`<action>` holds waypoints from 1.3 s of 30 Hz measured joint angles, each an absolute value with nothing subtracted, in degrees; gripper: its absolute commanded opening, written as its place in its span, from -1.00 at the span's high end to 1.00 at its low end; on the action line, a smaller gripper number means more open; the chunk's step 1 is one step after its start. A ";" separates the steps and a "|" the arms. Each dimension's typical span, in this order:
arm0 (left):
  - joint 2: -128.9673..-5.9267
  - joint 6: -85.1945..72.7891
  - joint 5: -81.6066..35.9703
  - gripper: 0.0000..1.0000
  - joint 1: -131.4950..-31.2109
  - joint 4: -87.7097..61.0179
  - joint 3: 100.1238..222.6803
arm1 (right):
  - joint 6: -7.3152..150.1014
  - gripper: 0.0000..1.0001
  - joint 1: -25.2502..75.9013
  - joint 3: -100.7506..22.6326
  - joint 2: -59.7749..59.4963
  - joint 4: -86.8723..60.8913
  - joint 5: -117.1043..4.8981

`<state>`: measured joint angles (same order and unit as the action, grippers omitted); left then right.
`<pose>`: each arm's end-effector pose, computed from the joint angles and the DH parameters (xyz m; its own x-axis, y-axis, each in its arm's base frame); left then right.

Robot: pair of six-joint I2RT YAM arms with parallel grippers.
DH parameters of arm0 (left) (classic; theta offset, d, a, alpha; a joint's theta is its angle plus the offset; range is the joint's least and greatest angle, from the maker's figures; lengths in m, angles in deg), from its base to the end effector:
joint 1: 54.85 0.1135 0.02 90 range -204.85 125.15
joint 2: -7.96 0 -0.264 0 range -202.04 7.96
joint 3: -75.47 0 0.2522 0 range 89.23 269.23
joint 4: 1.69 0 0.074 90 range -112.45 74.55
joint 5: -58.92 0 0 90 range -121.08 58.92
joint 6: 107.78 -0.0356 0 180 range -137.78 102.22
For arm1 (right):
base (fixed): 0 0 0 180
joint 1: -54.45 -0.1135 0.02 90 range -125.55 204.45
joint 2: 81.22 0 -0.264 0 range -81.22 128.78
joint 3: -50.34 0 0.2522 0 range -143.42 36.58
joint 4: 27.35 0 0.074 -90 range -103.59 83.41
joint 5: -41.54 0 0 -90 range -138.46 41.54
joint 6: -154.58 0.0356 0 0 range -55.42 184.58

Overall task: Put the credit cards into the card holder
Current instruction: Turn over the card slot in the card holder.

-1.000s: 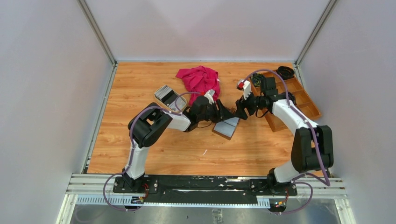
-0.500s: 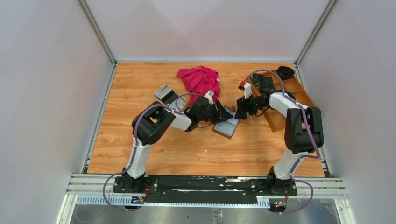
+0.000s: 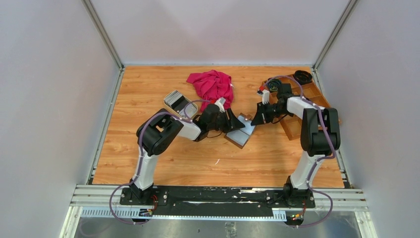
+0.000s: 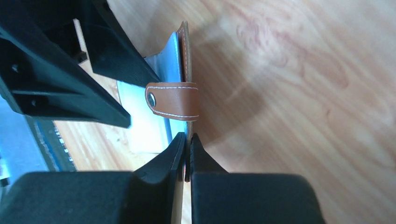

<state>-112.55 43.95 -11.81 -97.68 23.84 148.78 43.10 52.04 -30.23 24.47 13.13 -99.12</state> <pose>0.3040 -0.2978 0.1162 -0.8916 -0.3072 -0.3328 0.1720 0.4502 -0.8762 0.3582 0.0426 0.1727 -0.7200 -0.2626 -0.6423 -0.6550 0.5628 0.5041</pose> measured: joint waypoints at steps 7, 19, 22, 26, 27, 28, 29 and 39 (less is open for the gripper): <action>-98.19 41.77 -13.39 -0.07 -98.05 23.44 137.70 | 50.91 1.00 53.61 -20.74 18.59 14.12 -101.10; -86.85 47.01 -20.66 -0.11 -106.36 23.77 122.82 | 72.11 0.97 49.55 -4.44 2.59 1.48 -95.51; -86.85 48.48 -22.24 -0.11 -107.98 23.58 122.31 | 75.21 0.77 48.06 -3.37 2.50 -1.27 -94.70; -87.33 49.33 -23.55 -0.11 -108.59 23.42 122.75 | 76.09 0.51 47.05 -3.43 3.27 -2.14 -94.72; -87.96 49.31 -23.86 -0.11 -108.57 23.40 123.43 | 75.87 0.39 47.03 -3.70 3.68 -1.90 -94.72; -88.86 49.29 -24.01 -0.10 -108.57 23.40 124.35 | 75.69 0.32 47.03 -3.98 3.99 -1.77 -94.72; -90.01 49.18 -24.03 -0.10 -108.57 23.38 125.57 | 75.47 0.24 47.03 -4.26 4.16 -1.60 -94.72; -101.34 46.64 -23.96 0.07 -107.43 21.39 135.30 | 67.67 0.00 49.96 -9.66 1.67 3.50 -93.83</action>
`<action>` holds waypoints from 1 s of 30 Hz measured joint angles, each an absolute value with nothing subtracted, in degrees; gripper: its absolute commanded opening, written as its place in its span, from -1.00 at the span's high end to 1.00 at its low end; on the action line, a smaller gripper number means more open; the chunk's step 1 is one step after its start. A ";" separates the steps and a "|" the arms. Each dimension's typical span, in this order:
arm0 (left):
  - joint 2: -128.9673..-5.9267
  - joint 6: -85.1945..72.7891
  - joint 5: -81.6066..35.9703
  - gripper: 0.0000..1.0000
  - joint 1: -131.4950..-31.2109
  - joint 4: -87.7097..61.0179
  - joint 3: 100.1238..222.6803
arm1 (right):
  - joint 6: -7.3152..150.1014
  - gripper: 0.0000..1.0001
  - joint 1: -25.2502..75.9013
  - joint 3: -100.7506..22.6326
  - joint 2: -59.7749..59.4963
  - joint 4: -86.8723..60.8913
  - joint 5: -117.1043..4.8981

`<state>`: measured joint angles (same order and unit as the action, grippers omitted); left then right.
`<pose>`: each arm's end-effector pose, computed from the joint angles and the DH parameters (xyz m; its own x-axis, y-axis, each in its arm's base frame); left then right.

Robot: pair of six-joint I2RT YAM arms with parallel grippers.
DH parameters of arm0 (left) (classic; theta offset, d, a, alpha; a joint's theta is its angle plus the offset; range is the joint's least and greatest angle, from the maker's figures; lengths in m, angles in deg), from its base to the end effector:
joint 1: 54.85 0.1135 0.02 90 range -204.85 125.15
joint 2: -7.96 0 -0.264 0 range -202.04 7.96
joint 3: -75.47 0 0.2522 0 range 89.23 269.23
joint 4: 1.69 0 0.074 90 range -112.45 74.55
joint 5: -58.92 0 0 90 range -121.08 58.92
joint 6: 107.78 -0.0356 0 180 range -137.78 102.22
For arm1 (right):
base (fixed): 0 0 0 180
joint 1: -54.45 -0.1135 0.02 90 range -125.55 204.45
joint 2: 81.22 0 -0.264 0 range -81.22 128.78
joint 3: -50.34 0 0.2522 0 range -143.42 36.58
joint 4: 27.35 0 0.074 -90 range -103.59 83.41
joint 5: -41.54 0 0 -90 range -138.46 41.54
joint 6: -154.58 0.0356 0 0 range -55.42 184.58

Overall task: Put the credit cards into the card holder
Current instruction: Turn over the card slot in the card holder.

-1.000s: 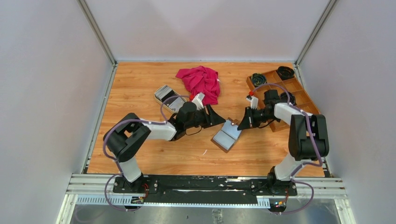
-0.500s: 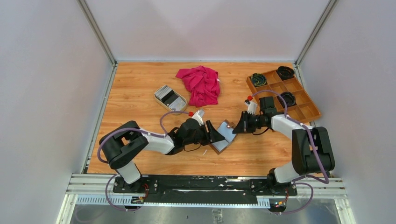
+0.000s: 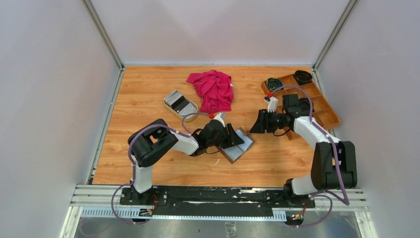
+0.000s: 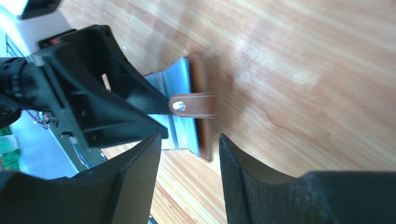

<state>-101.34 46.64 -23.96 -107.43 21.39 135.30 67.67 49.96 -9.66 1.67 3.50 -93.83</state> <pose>0.2208 -0.2958 0.1224 -0.8883 -0.3119 -0.3371 0.1258 0.5407 -0.8318 0.2754 0.0470 0.1975 -0.8283 -0.0271 -0.5597 -0.4306 0.6699 0.6049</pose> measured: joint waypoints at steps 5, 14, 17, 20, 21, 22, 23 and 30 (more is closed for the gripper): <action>-101.69 45.29 -23.57 0.11 -105.92 21.17 135.43 | 47.78 0.16 50.79 -15.63 -3.99 12.41 -100.12; -100.53 41.88 -23.13 0.11 -104.89 20.38 135.43 | 15.19 0.79 44.15 -18.69 0.12 24.92 -107.25; -99.89 41.09 -23.05 0.11 -104.83 20.36 135.27 | 14.23 0.86 41.61 -18.78 3.51 24.96 -105.19; -99.02 40.59 -22.76 0.11 -104.79 20.32 134.66 | 15.83 0.87 39.10 -19.11 7.75 24.37 -100.95; -98.28 40.35 -22.78 0.11 -104.79 20.28 133.98 | 16.83 0.87 38.51 -19.35 9.30 24.02 -99.14; -97.18 39.97 -22.83 0.11 -104.79 20.21 133.00 | 17.58 0.87 38.03 -19.70 10.87 23.78 -97.39; -95.61 39.62 -22.92 0.11 -104.79 19.99 131.76 | 18.52 0.87 37.70 -20.11 12.29 23.63 -95.51; -78.41 36.28 -26.85 0.10 -105.68 17.17 121.70 | 21.86 0.82 37.33 -20.81 15.05 22.86 -88.71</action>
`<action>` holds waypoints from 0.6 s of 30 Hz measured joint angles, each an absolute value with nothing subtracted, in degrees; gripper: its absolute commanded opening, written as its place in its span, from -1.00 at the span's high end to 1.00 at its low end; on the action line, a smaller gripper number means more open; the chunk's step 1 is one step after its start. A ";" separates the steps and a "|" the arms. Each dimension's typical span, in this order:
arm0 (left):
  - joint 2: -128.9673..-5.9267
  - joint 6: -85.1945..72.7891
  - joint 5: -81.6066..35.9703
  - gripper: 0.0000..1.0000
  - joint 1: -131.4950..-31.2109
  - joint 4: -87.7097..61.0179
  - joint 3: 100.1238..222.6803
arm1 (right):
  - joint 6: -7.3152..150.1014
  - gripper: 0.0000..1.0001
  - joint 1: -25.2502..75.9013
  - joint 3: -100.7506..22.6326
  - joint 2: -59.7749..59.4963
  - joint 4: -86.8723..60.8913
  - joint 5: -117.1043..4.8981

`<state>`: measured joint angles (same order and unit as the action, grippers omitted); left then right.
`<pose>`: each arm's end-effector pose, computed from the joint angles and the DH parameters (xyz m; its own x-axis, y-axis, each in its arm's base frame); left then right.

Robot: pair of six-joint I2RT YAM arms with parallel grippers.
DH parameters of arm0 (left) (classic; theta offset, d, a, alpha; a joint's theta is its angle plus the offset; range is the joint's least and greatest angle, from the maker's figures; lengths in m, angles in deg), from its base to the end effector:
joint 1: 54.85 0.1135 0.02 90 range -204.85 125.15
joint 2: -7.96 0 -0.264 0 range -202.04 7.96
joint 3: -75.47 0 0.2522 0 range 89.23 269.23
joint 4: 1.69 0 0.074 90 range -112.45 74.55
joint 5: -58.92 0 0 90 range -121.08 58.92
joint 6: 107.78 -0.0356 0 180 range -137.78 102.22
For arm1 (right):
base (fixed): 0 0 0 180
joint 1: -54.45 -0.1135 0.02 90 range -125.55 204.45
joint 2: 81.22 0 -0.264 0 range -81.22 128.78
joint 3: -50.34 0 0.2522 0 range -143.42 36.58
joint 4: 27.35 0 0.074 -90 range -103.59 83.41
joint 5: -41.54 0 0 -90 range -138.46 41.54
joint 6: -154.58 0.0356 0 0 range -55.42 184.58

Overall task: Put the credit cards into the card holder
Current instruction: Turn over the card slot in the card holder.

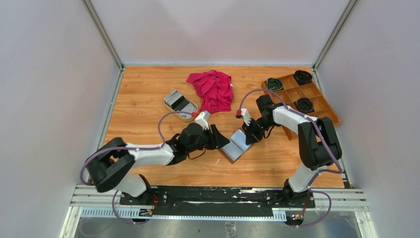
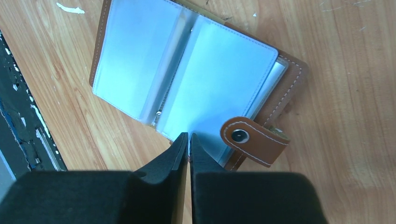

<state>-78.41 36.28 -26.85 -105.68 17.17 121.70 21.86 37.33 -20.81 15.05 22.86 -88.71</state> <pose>0.1863 -0.2328 0.1746 -0.7957 -0.3017 -0.5252 0.2937 0.5662 -0.7701 0.2826 0.1111 0.1710 -0.4207 -0.6714 -0.6101 -0.9072 0.3073 0.2874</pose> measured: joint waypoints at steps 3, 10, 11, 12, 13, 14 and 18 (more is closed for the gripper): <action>-69.64 33.92 -31.55 0.09 -108.30 12.28 118.88 | 22.36 0.80 36.67 -20.88 15.05 22.99 -87.90; -57.36 26.71 -47.99 -0.17 -115.93 -7.75 121.07 | 22.36 0.79 35.19 -22.34 15.25 24.24 -87.68; -56.27 25.88 -50.46 -0.35 -116.28 -10.87 121.72 | 22.36 0.79 35.12 -22.52 15.29 24.39 -87.66; -55.20 24.87 -52.97 -0.59 -116.46 -13.69 122.16 | 22.34 0.79 35.10 -22.62 15.33 24.52 -87.64; -53.95 24.08 -55.37 -0.86 -116.50 -16.20 122.23 | 22.34 0.79 35.10 -22.67 15.33 24.61 -87.62; -52.81 23.23 -57.32 -0.98 -116.50 -18.32 122.16 | 22.34 0.79 35.10 -22.71 15.33 24.74 -87.60; -44.09 23.34 -63.64 -1.00 -116.48 -22.37 117.70 | 22.34 0.79 35.10 -22.73 15.33 25.07 -87.40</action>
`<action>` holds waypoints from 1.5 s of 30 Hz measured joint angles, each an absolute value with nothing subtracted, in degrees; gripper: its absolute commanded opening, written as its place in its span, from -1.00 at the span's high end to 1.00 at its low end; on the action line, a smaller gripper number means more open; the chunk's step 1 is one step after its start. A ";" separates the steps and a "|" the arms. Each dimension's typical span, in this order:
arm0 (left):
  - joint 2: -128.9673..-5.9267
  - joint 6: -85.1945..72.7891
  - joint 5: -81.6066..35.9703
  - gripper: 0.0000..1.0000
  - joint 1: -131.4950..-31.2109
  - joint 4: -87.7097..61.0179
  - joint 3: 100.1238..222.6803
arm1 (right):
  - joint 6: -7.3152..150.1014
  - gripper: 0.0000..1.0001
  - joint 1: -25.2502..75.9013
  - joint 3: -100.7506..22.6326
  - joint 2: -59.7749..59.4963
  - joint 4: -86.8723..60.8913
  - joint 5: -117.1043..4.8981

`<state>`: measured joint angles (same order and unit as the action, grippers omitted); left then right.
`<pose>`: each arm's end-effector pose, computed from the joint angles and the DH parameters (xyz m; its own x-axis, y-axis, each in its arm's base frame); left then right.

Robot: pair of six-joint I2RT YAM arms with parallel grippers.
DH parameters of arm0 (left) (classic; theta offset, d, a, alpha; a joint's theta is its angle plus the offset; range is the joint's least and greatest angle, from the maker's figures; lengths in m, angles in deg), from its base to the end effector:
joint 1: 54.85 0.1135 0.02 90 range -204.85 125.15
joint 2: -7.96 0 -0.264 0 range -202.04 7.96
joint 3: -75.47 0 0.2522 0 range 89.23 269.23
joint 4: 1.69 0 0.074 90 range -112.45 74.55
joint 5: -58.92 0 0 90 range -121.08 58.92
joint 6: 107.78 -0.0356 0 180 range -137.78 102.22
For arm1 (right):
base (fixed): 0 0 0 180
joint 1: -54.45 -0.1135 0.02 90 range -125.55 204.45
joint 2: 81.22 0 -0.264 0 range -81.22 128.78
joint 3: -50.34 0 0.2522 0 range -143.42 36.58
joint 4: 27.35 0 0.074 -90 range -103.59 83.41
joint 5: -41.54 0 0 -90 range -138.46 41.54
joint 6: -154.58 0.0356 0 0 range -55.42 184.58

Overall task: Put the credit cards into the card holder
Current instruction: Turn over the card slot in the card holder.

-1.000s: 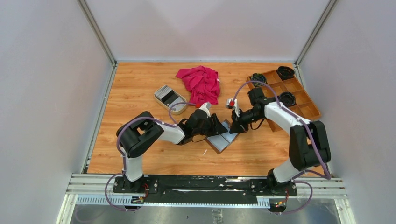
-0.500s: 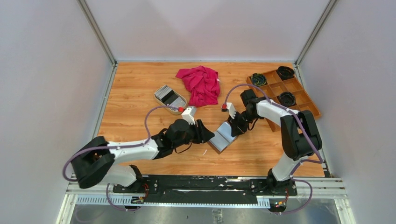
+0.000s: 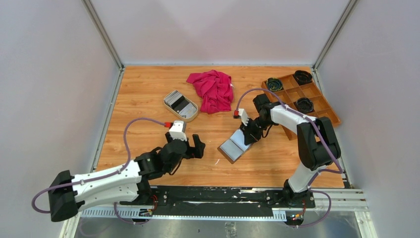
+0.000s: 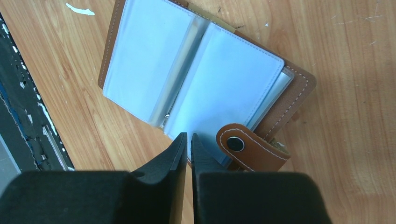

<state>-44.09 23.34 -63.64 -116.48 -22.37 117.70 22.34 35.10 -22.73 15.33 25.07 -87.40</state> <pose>0.1099 -0.1631 0.2259 -0.5245 -0.1953 -0.8287 0.2341 0.9028 -0.3609 0.2815 0.1226 0.1767 -0.4071 -0.6971 -0.5901 -0.9129 0.2897 0.2875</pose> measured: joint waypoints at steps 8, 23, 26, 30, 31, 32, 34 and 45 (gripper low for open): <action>-30.24 28.70 -60.82 -0.96 -116.48 -17.19 104.28 | 22.34 0.79 35.10 -22.76 15.33 25.22 -87.36; -50.19 42.09 -44.23 -0.89 -116.50 -2.81 108.28 | 22.34 0.78 34.84 -23.04 16.01 25.26 -86.90; -53.80 42.95 -42.67 -0.83 -116.63 -0.69 110.73 | 22.34 0.78 34.84 -23.04 16.32 25.29 -86.88; -57.93 44.61 -41.36 -0.78 -117.20 1.72 112.46 | 22.34 0.78 34.70 -23.04 16.51 25.29 -86.85; -58.80 44.91 -41.10 -0.78 -117.29 2.11 112.63 | 22.34 0.77 34.68 -23.04 16.56 25.29 -86.85; -59.79 45.35 -40.82 -0.77 -117.35 2.55 112.78 | 22.34 0.77 34.62 -23.04 16.58 25.29 -86.85; -61.27 46.16 -40.45 -0.72 -117.44 3.05 112.91 | 22.34 0.77 34.57 -23.04 16.58 25.29 -86.85; -68.44 50.33 -39.59 -0.40 -117.68 8.87 113.77 | 22.34 0.77 34.57 -23.06 16.75 25.33 -86.85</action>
<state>-68.44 50.33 -39.59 -117.68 8.87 113.77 22.34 34.57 -23.06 16.75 25.33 -86.85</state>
